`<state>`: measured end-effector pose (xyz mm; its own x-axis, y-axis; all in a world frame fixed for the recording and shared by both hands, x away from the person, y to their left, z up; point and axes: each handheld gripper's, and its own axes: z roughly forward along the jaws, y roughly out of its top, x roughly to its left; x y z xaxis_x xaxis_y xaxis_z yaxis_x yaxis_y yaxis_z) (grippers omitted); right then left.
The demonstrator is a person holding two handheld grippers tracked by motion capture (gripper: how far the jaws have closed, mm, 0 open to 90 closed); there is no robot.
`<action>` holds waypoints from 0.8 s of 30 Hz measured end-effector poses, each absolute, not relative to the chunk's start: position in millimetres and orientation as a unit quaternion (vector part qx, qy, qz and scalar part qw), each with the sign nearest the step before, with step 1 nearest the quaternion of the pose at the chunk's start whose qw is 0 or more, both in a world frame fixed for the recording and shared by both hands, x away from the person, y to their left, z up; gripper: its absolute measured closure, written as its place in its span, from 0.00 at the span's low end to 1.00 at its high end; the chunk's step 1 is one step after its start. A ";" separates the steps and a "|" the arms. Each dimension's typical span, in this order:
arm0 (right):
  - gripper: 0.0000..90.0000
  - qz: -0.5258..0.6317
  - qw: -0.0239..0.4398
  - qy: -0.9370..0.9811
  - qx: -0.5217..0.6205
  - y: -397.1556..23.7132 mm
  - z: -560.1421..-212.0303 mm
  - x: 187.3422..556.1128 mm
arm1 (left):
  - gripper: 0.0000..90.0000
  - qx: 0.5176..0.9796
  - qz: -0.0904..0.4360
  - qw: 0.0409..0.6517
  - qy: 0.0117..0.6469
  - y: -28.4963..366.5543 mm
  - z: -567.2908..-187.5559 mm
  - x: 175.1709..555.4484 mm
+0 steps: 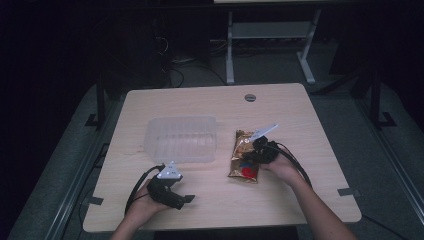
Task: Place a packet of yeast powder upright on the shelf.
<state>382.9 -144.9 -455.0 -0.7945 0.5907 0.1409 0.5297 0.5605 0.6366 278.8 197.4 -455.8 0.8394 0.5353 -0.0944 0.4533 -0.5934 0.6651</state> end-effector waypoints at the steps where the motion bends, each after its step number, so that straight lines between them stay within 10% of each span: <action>1: 1.00 0.343 0.046 0.885 0.311 -144.2 -454.8 380.3 | 0.16 0.892 0.058 0.353 0.276 197.4 -455.5 278.8; 24: 1.00 0.332 0.007 0.915 0.230 -114.1 -451.2 315.4 | 0.16 0.896 0.058 0.347 0.269 196.4 -455.2 278.5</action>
